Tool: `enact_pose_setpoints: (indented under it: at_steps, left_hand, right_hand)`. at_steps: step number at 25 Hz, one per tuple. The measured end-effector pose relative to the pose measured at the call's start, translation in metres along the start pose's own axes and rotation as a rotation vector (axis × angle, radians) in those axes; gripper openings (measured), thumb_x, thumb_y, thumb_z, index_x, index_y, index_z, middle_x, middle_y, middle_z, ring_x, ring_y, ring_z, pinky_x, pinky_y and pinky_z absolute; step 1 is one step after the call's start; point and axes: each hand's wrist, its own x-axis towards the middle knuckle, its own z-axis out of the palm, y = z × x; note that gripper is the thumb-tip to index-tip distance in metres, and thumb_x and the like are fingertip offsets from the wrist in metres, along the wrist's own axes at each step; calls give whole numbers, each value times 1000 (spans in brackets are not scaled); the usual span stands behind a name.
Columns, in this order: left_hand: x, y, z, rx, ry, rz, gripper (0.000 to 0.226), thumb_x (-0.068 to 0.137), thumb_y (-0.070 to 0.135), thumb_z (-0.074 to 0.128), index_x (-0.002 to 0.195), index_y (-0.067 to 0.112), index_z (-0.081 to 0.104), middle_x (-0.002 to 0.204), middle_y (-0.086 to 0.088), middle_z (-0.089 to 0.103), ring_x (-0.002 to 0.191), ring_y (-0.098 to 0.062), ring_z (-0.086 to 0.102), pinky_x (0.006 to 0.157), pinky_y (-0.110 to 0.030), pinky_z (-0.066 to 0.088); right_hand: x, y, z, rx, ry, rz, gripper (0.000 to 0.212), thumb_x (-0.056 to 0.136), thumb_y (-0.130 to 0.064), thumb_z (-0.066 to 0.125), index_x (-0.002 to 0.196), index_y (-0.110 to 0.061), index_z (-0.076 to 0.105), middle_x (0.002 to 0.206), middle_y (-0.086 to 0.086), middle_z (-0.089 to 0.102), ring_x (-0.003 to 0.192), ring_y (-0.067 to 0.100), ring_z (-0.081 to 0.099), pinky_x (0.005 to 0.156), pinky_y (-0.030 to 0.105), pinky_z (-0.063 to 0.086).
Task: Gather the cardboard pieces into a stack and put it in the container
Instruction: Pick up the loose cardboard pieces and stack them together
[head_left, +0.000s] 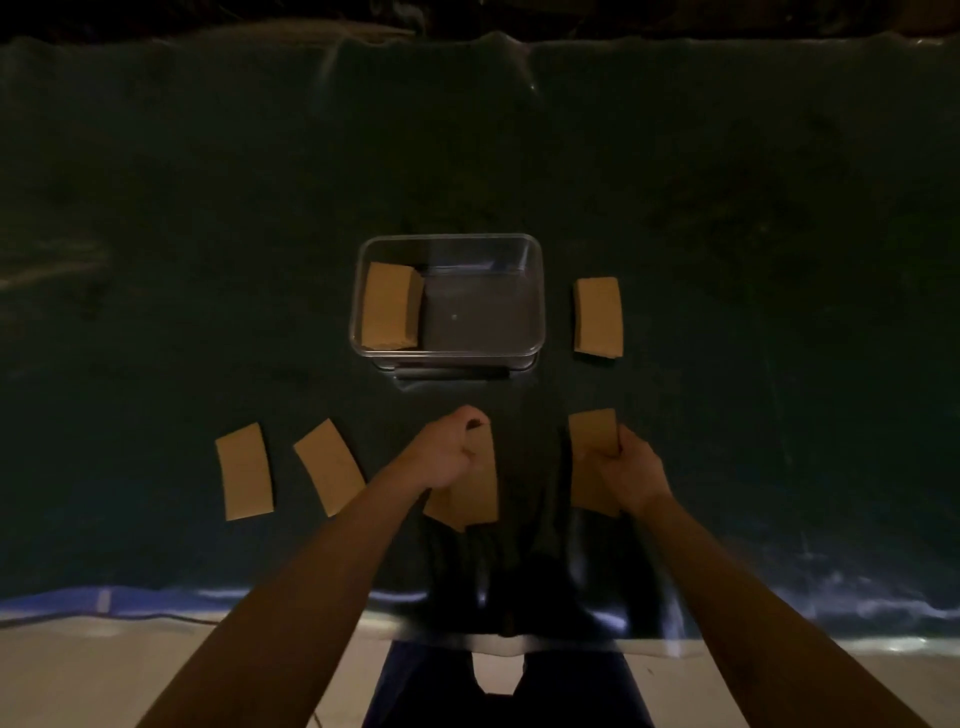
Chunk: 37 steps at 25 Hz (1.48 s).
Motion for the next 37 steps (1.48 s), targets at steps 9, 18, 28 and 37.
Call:
enact_pose_setpoints:
  at_steps: [9, 18, 28, 37]
  left_hand:
    - [-3, -29, 12, 284, 169, 87, 41, 89, 11, 64, 128, 18, 55, 131, -10, 42, 108, -30, 58, 93, -41, 50]
    - [-18, -31, -32, -185, -59, -119, 37, 84, 13, 74, 111, 28, 53, 114, 1, 58, 106, -19, 57, 80, -31, 47]
    - [-43, -21, -38, -634, -149, 1, 31, 81, 8, 78, 101, 27, 65, 106, 0, 70, 101, -18, 64, 83, -34, 46]
    - [-66, -13, -20, -709, 49, 95, 29, 86, 37, 73, 113, 39, 63, 119, 5, 61, 111, -15, 59, 96, -42, 53]
  right_hand:
    - [-17, 4, 40, 441, -51, 12, 48, 84, 9, 68, 128, -8, 62, 101, 9, 72, 81, 15, 66, 59, 13, 56]
    - [-28, -14, 50, 674, -285, 35, 58, 92, -4, 60, 142, -32, 51, 94, 16, 66, 72, 20, 68, 62, 31, 58]
    - [-56, -65, 78, 670, -674, 53, 49, 86, -31, 73, 132, -22, 59, 115, 12, 74, 102, 33, 72, 77, 42, 60]
    - [-71, -78, 100, 596, -534, 11, 18, 93, -3, 53, 102, -13, 65, 93, 9, 68, 61, 20, 67, 57, 36, 60]
